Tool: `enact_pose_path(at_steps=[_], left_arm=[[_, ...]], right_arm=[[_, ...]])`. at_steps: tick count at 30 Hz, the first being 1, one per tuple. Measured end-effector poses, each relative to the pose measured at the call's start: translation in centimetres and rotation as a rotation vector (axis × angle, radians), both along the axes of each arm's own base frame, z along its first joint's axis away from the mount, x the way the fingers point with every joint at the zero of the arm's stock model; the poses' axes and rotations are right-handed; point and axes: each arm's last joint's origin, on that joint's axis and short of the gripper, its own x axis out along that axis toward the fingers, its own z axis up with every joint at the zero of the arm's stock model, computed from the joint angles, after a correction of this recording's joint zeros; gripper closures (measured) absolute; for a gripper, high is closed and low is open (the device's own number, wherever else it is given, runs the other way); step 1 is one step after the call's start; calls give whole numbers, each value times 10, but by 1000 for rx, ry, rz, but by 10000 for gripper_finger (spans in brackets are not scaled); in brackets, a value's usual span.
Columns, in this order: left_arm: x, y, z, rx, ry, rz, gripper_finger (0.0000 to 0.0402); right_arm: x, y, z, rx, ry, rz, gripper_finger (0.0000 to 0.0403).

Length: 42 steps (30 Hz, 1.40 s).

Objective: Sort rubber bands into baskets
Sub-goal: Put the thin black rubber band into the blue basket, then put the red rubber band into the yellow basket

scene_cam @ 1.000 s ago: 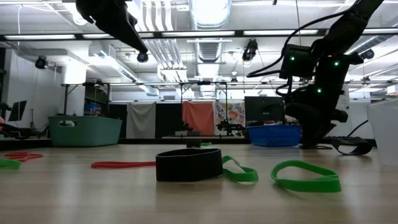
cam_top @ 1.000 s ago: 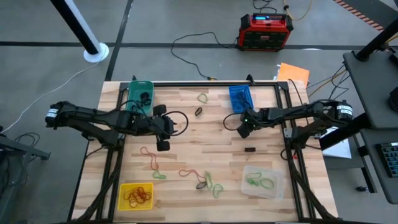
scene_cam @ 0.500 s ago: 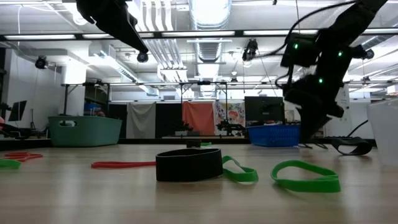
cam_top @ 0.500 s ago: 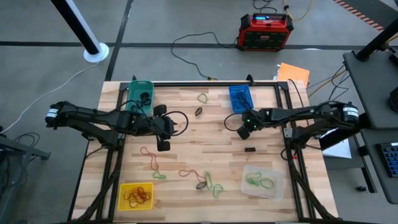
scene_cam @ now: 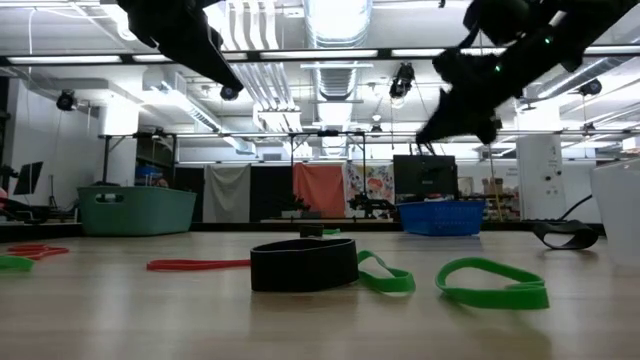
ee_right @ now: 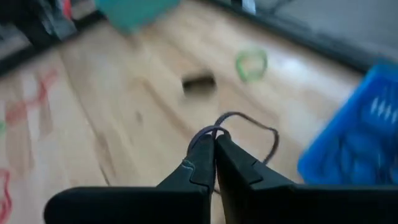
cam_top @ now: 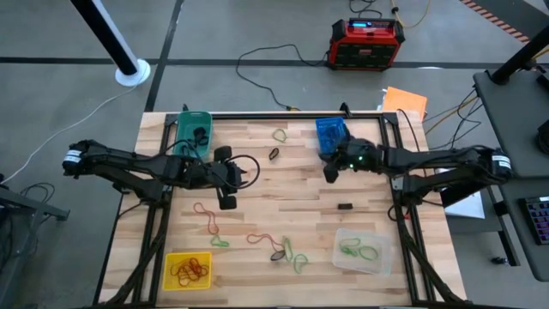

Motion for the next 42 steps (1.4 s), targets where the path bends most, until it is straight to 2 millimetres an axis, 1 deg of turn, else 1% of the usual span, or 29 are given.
enact_pose_path(at_steps=[3, 7, 10, 14, 19, 22, 25, 35, 37, 39, 42], left_arm=[[1, 0, 1, -3, -13, 2, 285], [2, 0, 2, -7, -34, 2, 285], [3, 0, 3, -9, -47, 2, 285], [3, 0, 4, -24, -57, 13, 285], [3, -1, 4, -35, -61, 19, 285], [3, -1, 4, -44, -64, 26, 285], [4, -1, 3, -50, -69, 30, 285], [13, -3, -9, -56, -28, 39, 285], [15, -4, -11, -64, -19, 40, 285], [14, -7, -12, -80, -13, 26, 285], [11, -13, -11, -128, 1, -15, 285]], right_arm=[[1, -8, 9, -52, -48, -13, 394], [2, -25, 13, -108, -24, -80, 394], [1, -40, 6, -128, 30, -179, 394], [-2, -59, -8, -120, 105, -346, 394], [-3, -73, -21, -29, 106, -409, 393], [-2, -76, -24, -19, 115, -423, 389], [-2, -78, -24, -7, 109, -439, 376], [-2, -78, -24, 23, 87, -438, 305], [0, -76, -23, 80, 55, -365, 295], [4, -70, -19, 163, -6, -238, 287], [15, -52, -14, 219, -64, -43, 279]])
